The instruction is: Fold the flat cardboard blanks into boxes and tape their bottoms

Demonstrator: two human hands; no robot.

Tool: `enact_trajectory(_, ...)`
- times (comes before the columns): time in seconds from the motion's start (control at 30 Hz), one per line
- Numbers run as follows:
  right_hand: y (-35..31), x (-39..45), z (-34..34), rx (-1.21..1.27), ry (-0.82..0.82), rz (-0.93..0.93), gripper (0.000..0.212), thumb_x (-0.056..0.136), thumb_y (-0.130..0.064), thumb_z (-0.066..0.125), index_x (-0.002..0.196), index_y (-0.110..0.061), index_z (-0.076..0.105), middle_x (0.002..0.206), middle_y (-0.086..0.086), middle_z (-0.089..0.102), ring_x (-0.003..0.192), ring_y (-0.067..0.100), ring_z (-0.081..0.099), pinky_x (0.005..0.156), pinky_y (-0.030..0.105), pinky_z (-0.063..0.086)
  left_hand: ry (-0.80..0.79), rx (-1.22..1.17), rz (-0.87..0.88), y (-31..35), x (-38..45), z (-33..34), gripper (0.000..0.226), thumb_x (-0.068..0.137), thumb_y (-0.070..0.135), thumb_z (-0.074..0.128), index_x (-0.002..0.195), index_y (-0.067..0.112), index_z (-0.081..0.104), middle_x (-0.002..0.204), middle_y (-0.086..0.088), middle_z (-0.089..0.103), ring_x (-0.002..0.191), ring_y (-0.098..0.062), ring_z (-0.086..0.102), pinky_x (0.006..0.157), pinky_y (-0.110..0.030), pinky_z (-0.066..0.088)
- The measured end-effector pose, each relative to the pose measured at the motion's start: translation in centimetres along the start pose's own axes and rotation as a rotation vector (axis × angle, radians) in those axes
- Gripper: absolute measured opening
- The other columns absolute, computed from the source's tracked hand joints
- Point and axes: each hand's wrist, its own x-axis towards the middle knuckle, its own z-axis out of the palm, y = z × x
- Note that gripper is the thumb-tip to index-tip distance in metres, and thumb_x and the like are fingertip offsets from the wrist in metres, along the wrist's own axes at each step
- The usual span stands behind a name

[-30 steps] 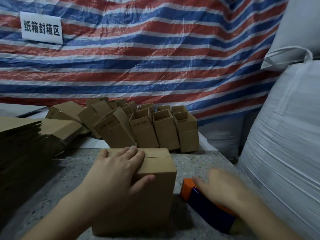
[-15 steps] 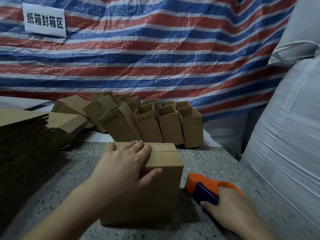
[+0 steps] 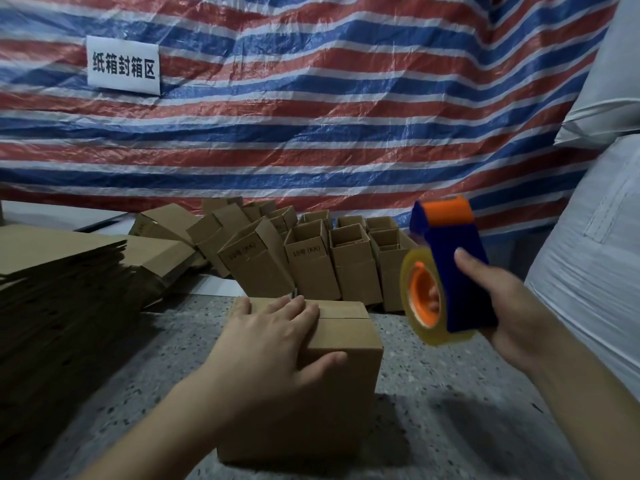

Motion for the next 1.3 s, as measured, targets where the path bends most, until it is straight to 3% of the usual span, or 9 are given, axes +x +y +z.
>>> enact_trajectory(0.17, -3.1, 0.8, 4.1, 0.364, -0.168, 0.024, 0.032, 0.078, -0.046, 0.068, 0.080, -0.017, 0.083, 0.074, 0.005, 0.072, 0.063, 0.014, 0.070, 0.057, 0.029, 0.058, 0.022, -0.151, -0.039, -0.1, 0.0, -0.1, 0.118, 0.060, 0.093, -0.020, 0.156, 0.024, -0.013, 0.161, 0.008, 0.028, 0.147, -0.008, 0.021, 0.120, -0.053, 0.012)
enact_trajectory(0.27, -3.2, 0.9, 6.4, 0.402, -0.262, 0.087, 0.036, 0.078, -0.044, 0.071, 0.088, -0.012, 0.082, 0.076, 0.009, 0.071, 0.064, 0.017, 0.069, 0.057, 0.031, 0.058, 0.015, -0.248, -0.052, -0.1, 0.1, -0.1, 0.110, 0.064, 0.094, -0.016, 0.150, 0.026, -0.030, 0.160, 0.007, 0.031, 0.147, -0.009, 0.025, 0.120, -0.052, 0.011)
enact_trajectory(0.4, -2.6, 1.1, 8.3, 0.385, -0.318, 0.092, 0.037, 0.078, -0.044, 0.072, 0.092, -0.011, 0.081, 0.076, 0.012, 0.070, 0.064, 0.019, 0.069, 0.054, 0.032, 0.057, 0.004, -0.280, -0.060, -0.3, 0.2, -0.2, 0.114, 0.065, 0.097, -0.011, 0.148, 0.023, -0.034, 0.155, 0.005, 0.039, 0.143, -0.009, 0.032, 0.119, -0.052, 0.012)
enact_trajectory(0.63, -2.1, 1.5, 8.7, 0.291, -0.409, 0.109, 0.049, 0.078, -0.055, 0.070, 0.102, -0.014, 0.081, 0.086, 0.009, 0.074, 0.068, 0.017, 0.070, 0.056, 0.030, 0.057, 0.077, -0.234, -0.115, 0.2, 0.2, 0.1, 0.122, 0.066, 0.099, 0.001, 0.157, 0.018, -0.005, 0.148, -0.002, 0.049, 0.139, -0.016, 0.040, 0.121, -0.052, 0.012)
enact_trajectory(0.9, -3.5, 1.8, 8.6, -0.014, -0.472, 0.110, 0.042, 0.071, -0.063, 0.069, 0.076, -0.022, 0.081, 0.074, 0.006, 0.070, 0.063, 0.017, 0.068, 0.057, 0.029, 0.057, 0.101, -0.256, -0.141, 0.7, -0.3, -0.7, 0.118, 0.067, 0.098, -0.002, 0.152, 0.019, 0.019, 0.131, 0.004, 0.061, 0.124, -0.014, 0.052, 0.118, -0.049, 0.020)
enact_trajectory(1.0, -4.6, 2.8, 7.6, -0.038, -0.511, 0.212, 0.044, 0.071, -0.057, 0.077, 0.083, -0.014, 0.082, 0.076, 0.010, 0.068, 0.060, 0.019, 0.066, 0.052, 0.030, 0.056, 0.059, -0.449, -0.138, 0.7, -0.6, -2.0, 0.091, 0.082, 0.081, -0.004, 0.144, 0.025, 0.031, 0.123, 0.007, 0.062, 0.120, -0.012, 0.053, 0.118, -0.052, 0.020)
enact_trajectory(1.07, -5.5, 3.7, 6.9, -0.091, -0.541, 0.245, 0.041, 0.071, -0.055, 0.083, 0.085, -0.016, 0.082, 0.078, 0.010, 0.070, 0.061, 0.019, 0.067, 0.052, 0.030, 0.056, 0.034, -0.664, -0.184, 0.3, -0.4, -2.5, 0.055, 0.093, 0.059, 0.008, 0.122, 0.028, 0.043, 0.102, 0.007, 0.060, 0.102, -0.016, 0.054, 0.108, -0.053, 0.033)
enact_trajectory(1.13, -6.3, 4.4, 6.6, -0.193, -0.585, 0.261, 0.040, 0.064, -0.055, 0.084, 0.084, -0.020, 0.082, 0.080, 0.008, 0.072, 0.063, 0.018, 0.068, 0.054, 0.029, 0.057, 0.004, -0.899, -0.274, -0.4, -0.1, -3.0, 0.031, 0.101, 0.046, 0.020, 0.114, 0.032, 0.044, 0.096, 0.000, 0.059, 0.098, -0.024, 0.052, 0.099, -0.051, 0.043)
enact_trajectory(1.3, -7.2, 5.9, 7.1, -0.312, -0.617, 0.304, 0.068, 0.057, -0.053, 0.085, 0.112, -0.015, 0.070, 0.086, 0.011, 0.072, 0.063, 0.020, 0.068, 0.051, 0.030, 0.056, -0.028, -0.940, -0.281, -0.7, -0.1, -3.5, 0.030, 0.105, 0.026, 0.026, 0.117, 0.024, 0.053, 0.120, -0.007, 0.059, 0.115, -0.030, 0.050, 0.103, -0.050, 0.040)
